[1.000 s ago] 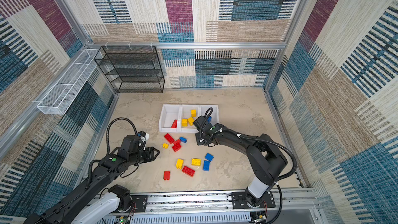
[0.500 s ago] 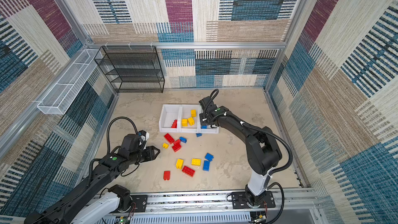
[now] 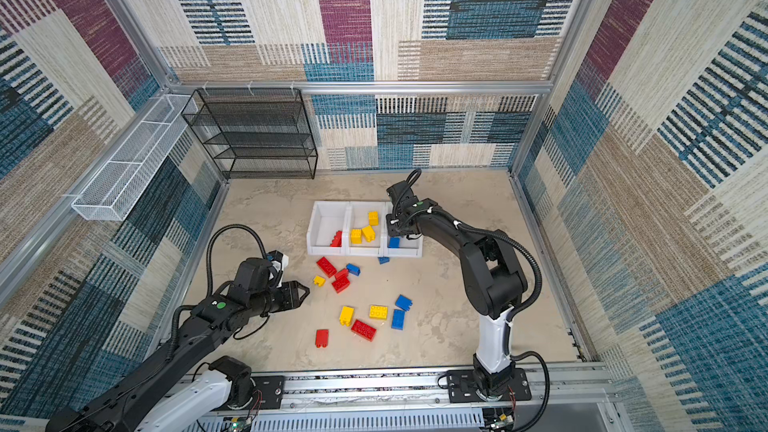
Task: Sort the legos into containers by color
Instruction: 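Lift the blue brick into the blue compartment and open the right gripper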
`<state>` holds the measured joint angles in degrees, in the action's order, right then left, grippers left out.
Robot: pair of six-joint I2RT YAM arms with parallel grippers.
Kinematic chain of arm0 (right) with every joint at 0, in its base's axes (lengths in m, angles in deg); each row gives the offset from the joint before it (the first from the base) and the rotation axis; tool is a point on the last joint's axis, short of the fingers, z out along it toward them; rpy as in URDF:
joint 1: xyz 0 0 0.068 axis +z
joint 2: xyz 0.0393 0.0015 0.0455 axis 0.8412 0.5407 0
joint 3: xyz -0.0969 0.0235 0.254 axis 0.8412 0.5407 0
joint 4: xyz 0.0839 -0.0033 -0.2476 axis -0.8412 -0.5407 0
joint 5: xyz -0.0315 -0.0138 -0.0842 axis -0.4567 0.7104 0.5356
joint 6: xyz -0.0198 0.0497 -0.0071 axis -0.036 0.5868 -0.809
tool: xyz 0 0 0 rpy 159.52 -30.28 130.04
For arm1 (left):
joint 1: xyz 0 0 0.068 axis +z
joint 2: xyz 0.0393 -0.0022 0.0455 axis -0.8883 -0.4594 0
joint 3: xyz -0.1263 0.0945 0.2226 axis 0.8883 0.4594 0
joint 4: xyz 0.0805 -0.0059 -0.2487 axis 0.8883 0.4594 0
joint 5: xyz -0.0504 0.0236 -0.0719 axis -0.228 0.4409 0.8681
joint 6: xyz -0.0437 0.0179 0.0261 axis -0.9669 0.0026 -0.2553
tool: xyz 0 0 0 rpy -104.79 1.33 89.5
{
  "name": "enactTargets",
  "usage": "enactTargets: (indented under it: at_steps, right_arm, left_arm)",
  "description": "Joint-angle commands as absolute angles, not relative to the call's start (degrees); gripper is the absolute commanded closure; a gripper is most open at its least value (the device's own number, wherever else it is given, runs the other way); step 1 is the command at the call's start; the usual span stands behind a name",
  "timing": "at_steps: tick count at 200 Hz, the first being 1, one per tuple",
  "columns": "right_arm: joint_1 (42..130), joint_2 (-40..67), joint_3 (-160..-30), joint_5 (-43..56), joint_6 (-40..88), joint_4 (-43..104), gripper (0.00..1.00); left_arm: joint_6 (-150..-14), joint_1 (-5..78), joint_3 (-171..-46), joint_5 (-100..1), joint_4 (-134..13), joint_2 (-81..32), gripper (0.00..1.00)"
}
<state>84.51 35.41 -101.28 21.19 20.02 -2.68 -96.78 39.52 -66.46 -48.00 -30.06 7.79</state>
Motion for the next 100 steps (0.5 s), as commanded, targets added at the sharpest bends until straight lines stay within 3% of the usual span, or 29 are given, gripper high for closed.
enactTargets:
  at_steps: [1,22,100]
  right_arm:
    - [84.4,35.8,-102.6,20.3,19.9,-1.7,0.41]
    - [84.4,35.0,-103.7,20.5,20.0,-2.2,0.36]
    - [84.5,23.6,-96.4,20.6,21.0,-3.7,0.37]
  left_arm:
    - [-97.4,39.4,-66.6,-47.7,-29.9,7.8,0.52]
    - [-97.4,39.3,-66.6,-47.7,-29.9,7.9,0.52]
    - [-95.8,39.1,-68.7,-48.3,-29.8,5.1,0.52]
